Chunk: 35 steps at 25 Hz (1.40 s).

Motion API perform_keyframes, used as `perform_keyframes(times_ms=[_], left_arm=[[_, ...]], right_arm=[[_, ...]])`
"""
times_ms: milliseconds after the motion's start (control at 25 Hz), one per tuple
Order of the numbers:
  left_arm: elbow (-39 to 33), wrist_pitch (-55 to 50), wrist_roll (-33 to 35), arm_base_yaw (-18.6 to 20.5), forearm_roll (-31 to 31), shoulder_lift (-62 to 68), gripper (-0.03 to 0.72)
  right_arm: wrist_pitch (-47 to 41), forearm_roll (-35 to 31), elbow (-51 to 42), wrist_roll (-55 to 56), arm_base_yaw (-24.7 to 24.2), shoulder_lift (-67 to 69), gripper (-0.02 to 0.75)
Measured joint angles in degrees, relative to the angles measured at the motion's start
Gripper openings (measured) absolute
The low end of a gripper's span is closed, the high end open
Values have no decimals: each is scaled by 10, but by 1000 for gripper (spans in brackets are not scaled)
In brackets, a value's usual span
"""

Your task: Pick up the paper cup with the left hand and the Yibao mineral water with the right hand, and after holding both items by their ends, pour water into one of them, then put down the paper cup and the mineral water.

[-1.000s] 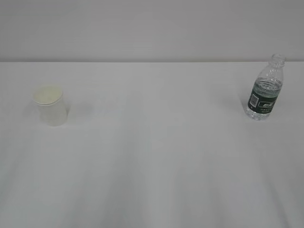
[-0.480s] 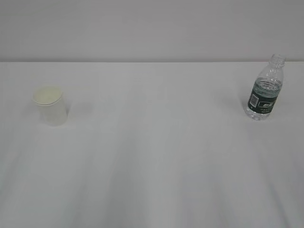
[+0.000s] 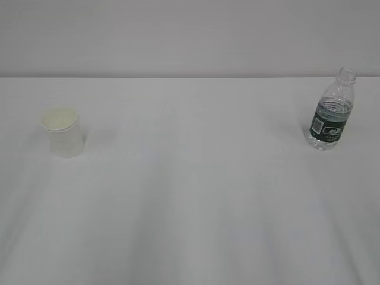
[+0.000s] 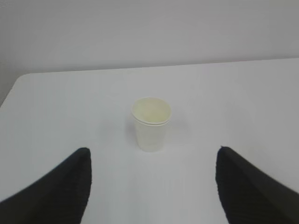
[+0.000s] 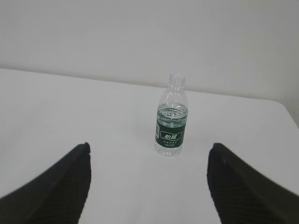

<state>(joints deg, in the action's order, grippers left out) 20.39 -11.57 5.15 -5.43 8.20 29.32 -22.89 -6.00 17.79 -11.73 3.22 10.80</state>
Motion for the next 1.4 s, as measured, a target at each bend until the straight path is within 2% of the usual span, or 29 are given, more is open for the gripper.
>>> perform_keyframes(times_ms=[240, 800, 1200, 1400], left_arm=[[0, 52, 0, 0, 23, 64, 593], [0, 132, 0, 0, 19, 203, 593], [0, 194, 0, -30, 2, 263, 563], [0, 219, 0, -32, 1, 295, 556]], right_arm=[[50, 0, 0, 0, 0, 76, 588], [149, 0, 0, 0, 0, 215, 588], [229, 0, 0, 0, 0, 333, 588], [273, 0, 0, 1, 0, 384, 588]])
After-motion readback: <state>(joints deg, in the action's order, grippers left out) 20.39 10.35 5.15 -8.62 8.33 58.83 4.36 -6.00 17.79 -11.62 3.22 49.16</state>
